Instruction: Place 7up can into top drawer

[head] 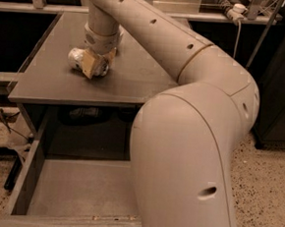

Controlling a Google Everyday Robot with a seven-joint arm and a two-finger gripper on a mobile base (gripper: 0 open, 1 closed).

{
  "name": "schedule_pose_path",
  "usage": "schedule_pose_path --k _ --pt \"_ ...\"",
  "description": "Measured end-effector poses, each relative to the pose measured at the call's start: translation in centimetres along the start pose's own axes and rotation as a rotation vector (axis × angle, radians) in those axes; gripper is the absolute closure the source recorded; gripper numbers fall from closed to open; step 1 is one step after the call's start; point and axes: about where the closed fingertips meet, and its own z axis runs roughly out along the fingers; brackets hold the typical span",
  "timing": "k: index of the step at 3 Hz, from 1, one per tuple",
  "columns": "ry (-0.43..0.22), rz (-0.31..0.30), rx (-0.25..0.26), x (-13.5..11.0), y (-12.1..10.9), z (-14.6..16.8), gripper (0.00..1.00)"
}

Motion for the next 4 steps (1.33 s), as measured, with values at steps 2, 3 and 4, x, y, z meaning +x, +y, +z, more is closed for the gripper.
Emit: schedule_pose_path --k 2,3,4 --pt "-0.069 -0.012 0.086 1.6 0.0 -3.1 1.0" --pt "-0.091 0.039 0.117 6.7 0.8 -5.6 1.0" --pt "-0.106 0.113 0.135 12.3 1.6 -7.2 1.0"
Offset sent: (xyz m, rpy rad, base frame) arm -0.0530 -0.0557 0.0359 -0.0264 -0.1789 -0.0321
